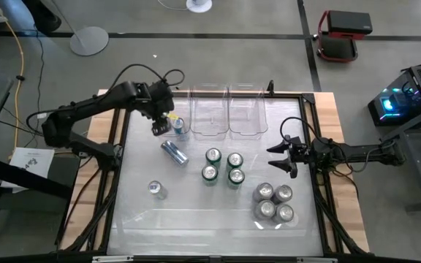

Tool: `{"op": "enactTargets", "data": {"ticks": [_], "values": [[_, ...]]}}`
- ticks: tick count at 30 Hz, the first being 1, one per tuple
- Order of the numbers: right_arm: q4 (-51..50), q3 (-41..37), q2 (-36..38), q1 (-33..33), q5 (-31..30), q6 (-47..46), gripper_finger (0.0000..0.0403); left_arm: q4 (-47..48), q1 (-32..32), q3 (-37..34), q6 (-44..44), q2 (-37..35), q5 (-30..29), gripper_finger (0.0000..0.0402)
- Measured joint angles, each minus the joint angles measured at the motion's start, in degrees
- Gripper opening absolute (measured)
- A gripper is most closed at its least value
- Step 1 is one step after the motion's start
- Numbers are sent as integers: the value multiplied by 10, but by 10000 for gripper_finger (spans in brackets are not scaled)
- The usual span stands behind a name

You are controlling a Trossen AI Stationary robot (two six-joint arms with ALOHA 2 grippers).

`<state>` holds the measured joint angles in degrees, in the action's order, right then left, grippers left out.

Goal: Sort soda cans
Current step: Put the bottom right blue soda can into the left transparent bin

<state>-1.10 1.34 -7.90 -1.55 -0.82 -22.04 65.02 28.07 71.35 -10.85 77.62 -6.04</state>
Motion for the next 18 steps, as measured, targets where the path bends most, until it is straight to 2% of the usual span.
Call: {"op": "enactTargets", "data": {"ticks": [10, 18], "values": [[0, 0, 0, 0, 0, 0, 291, -128, 27, -135, -15, -36, 48, 232], [0, 0, 0, 0, 0, 0, 291, -174, 27, -168, -17, -38, 73, 234]]}}
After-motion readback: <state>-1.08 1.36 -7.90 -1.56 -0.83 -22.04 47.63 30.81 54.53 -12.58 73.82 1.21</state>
